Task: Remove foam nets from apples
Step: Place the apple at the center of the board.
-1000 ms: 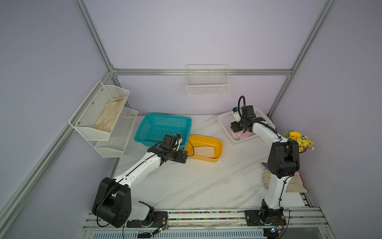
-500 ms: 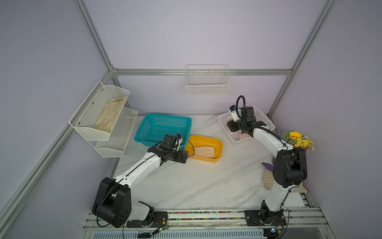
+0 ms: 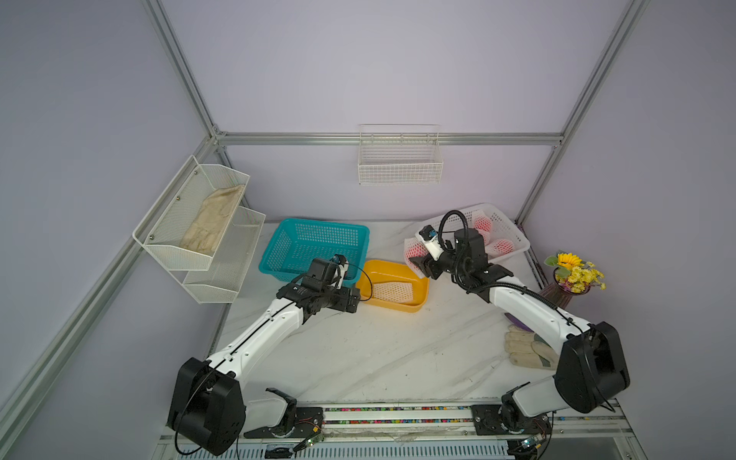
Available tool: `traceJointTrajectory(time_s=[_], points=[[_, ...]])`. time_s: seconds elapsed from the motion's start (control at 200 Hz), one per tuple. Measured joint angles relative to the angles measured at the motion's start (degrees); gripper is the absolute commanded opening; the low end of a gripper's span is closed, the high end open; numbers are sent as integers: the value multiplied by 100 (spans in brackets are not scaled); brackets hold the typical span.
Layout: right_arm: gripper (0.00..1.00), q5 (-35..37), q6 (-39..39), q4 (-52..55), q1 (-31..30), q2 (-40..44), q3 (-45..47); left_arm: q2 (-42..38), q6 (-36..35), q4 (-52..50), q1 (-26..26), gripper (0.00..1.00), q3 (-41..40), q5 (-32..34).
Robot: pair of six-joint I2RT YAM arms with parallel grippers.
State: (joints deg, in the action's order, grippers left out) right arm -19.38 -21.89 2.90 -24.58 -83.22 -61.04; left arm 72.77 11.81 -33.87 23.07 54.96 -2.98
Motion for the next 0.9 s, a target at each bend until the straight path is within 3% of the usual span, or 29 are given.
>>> traceJointTrajectory(time_s=[0.245, 0.52, 0.76, 0.9], points=[[53, -420, -236, -289, -1126, 313, 752, -459, 258, -356, 0, 100, -11, 400], [53, -219, -881, 131, -2238, 83, 813, -846, 721, -616, -173, 100, -212, 551], [55, 17, -1491, 737, -2780, -573, 688, -758, 1185, -769, -529, 100, -527, 225], [62, 195, -1641, 756, -2857, -916, 686, -750, 1373, -656, -533, 100, -649, -13]])
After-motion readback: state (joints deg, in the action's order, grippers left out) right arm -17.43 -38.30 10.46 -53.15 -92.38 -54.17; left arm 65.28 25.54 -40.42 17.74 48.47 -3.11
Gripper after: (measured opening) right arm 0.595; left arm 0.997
